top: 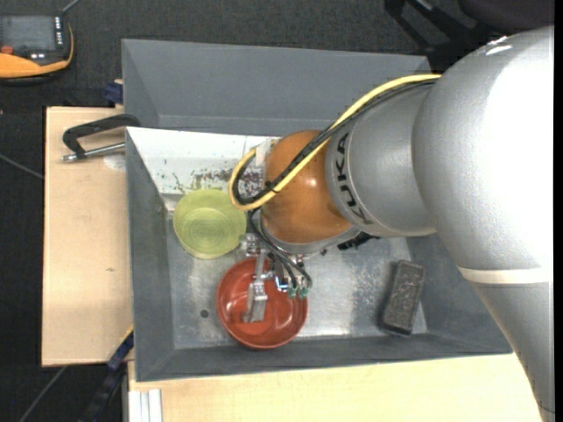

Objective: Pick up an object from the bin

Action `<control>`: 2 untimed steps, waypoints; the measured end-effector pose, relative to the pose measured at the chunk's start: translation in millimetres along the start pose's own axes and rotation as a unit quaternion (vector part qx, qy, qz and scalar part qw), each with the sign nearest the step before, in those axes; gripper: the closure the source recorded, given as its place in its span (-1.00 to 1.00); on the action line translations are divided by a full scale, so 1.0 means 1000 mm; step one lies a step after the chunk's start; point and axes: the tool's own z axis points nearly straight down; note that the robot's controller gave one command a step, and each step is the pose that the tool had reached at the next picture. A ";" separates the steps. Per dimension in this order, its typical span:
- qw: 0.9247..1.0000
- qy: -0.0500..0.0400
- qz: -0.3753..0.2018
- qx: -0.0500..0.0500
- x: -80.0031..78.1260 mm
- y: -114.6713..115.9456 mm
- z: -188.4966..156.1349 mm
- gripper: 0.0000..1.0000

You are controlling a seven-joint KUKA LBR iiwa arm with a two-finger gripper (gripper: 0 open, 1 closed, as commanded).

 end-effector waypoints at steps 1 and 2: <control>1.000 -0.002 0.001 0.000 -0.002 -0.002 -0.002 1.00; 0.998 -0.003 -0.057 -0.001 -0.008 -0.028 -0.002 1.00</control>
Offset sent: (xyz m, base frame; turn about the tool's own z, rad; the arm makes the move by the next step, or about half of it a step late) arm 0.0000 0.0000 0.0000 0.0000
